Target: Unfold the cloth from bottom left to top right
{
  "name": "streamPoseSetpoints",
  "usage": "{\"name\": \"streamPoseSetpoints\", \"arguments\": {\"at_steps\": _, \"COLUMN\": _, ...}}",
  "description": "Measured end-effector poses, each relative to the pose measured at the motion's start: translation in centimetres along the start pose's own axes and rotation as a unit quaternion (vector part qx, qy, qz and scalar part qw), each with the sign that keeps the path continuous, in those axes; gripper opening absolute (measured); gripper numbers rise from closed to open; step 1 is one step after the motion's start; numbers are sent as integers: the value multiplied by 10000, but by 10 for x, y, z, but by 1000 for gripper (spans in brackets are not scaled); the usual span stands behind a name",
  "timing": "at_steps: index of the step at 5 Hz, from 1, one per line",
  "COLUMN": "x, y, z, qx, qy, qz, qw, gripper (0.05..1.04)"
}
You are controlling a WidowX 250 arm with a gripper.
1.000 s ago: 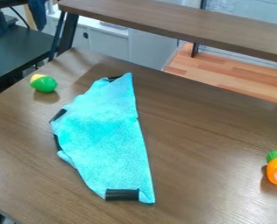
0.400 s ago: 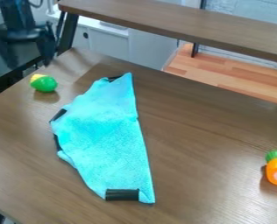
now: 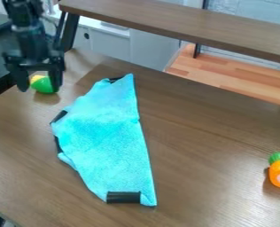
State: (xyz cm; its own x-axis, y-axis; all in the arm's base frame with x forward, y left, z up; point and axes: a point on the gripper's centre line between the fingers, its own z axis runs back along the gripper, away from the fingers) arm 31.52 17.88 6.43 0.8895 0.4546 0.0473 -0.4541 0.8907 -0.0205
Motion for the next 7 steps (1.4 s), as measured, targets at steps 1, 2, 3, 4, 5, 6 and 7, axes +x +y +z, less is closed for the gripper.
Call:
{"name": "streamPoseSetpoints", "arguments": {"at_steps": 1, "x": 2, "y": -3, "z": -18, "qx": 178, "qy": -70, "qz": -348, "qw": 9992, "gripper": 1001}}
{"name": "streamPoseSetpoints", "arguments": {"at_steps": 2, "x": 4, "y": -4, "z": -28, "qx": 235, "qy": -120, "qz": -444, "qw": 9987, "gripper": 1001}}
{"name": "streamPoseSetpoints", "arguments": {"at_steps": 3, "x": 6, "y": -6, "z": -29, "qx": 258, "qy": -150, "qz": -462, "qw": 9985, "gripper": 1001}}
{"name": "streamPoseSetpoints", "arguments": {"at_steps": 4, "x": 5, "y": -9, "z": -37, "qx": 323, "qy": -97, "qz": -479, "qw": 9983, "gripper": 1001}}
{"name": "streamPoseSetpoints", "arguments": {"at_steps": 5, "x": 5, "y": -10, "z": -44, "qx": 437, "qy": -70, "qz": -497, "qw": 9978, "gripper": 1001}}
{"name": "streamPoseSetpoints", "arguments": {"at_steps": 6, "x": 2, "y": -13, "z": -52, "qx": 616, "qy": -47, "qz": -565, "qw": 9965, "gripper": 1001}}
{"name": "streamPoseSetpoints", "arguments": {"at_steps": 7, "x": -2, "y": -13, "z": -62, "qx": 722, "qy": -56, "qz": -589, "qw": 9956, "gripper": 1001}}
